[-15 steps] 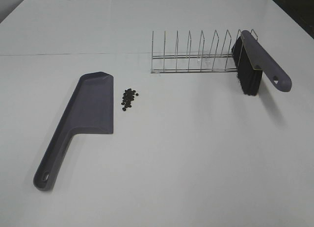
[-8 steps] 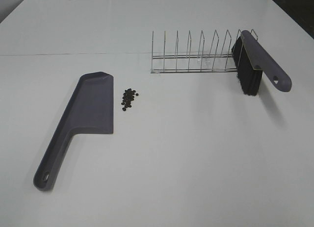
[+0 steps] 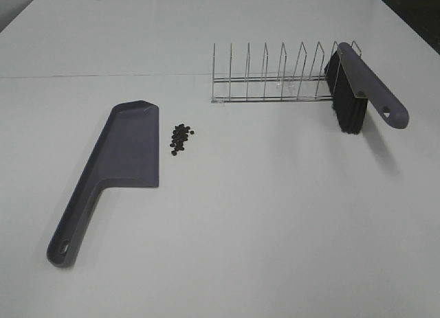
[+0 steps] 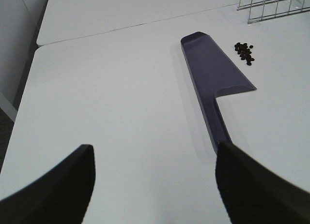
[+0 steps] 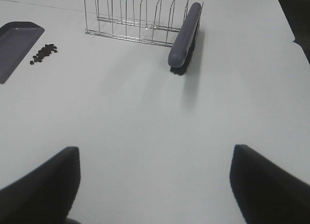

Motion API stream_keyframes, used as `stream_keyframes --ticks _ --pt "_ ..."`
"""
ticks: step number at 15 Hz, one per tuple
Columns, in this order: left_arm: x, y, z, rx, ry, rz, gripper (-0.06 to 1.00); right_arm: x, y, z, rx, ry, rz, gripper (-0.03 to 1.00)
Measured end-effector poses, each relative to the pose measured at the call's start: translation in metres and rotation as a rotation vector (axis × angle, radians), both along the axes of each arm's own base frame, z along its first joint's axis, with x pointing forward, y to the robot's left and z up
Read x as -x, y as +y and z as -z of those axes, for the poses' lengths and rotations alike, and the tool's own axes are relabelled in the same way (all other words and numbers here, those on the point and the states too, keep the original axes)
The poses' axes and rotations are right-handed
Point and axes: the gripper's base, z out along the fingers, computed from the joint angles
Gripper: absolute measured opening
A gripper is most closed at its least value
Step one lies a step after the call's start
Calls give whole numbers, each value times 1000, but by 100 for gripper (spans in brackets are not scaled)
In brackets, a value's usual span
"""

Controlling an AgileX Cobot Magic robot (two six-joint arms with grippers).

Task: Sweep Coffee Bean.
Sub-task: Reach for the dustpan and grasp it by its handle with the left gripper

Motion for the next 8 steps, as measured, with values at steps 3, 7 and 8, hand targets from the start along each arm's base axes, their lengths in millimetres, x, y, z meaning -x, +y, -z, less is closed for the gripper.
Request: stream_keyframes --ticks 3,7,8 --pt "0 0 0 0 0 0 65 0 0 0 0 0 0 71" --pt "0 0 0 0 0 0 65 0 0 0 0 0 0 71" --pt "0 0 0 0 0 0 65 0 0 0 0 0 0 71"
